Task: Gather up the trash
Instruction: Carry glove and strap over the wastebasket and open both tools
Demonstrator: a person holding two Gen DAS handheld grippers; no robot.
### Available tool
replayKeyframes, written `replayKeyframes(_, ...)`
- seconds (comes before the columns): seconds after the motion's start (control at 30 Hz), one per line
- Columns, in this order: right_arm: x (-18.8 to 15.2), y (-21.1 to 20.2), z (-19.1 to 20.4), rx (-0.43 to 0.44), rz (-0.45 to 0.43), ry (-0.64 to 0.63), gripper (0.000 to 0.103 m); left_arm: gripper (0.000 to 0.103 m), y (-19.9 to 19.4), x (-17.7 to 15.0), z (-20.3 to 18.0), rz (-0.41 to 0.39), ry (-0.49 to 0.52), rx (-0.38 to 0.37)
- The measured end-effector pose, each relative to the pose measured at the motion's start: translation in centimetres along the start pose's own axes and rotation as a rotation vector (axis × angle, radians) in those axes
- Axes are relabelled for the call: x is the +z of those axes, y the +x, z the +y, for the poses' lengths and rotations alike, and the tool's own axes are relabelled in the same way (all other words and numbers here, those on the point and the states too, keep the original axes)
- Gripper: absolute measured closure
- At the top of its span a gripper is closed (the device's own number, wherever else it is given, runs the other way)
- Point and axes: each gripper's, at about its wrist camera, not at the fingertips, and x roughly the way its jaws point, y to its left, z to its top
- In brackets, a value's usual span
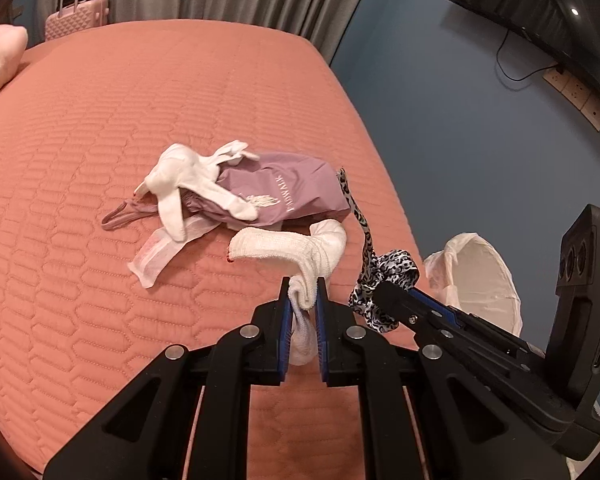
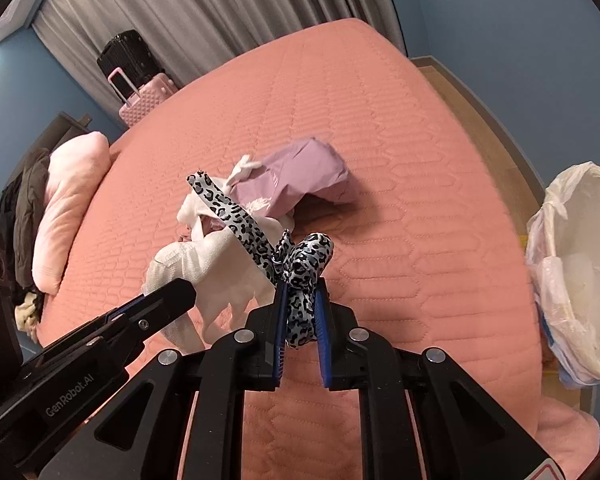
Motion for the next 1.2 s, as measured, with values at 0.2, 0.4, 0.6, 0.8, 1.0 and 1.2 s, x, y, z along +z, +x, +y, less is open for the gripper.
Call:
replayKeyframes(0.2,1.1,-5.3,-2.3,-0.008,-0.1,0.036,0.091,0.092,-1.4,0.5,-4.7,-0.038,0.088,-0.041)
replayKeyframes(0.4,1.6,-9.9,-5.3,-0.039,-0.184,0.085,0.091,0.092,-1.8,0.9,-10.1,-0.06,0.186,-0.094)
replayKeyframes(0.6,1.9,-13.8,-9.9,-0.083,-0.257,0.149,0.091,0.092,-1.7,0.9,-15.5,-0.071,0.281,-0.144)
replayKeyframes(0.8,1.6,-17.0,-14.1,-0.126,-0.313,0.218,0.091,0.092,-0.9,0.6,-19.9,-0.057,0.351,-0.179)
replayKeyframes(1.0,0.7,-18.8,-17.4,-0.158,-0.336,0.28,0.091,0.092,0.1,0.1,-23.5,-0.039,0.417,-0.202)
replayKeyframes(1.2,-0.2,-19.5,-19.4,-0.17,-0.344,0.322,0.091,0.092,0.9,-0.3,-25.9,-0.017,0.46,-0.224)
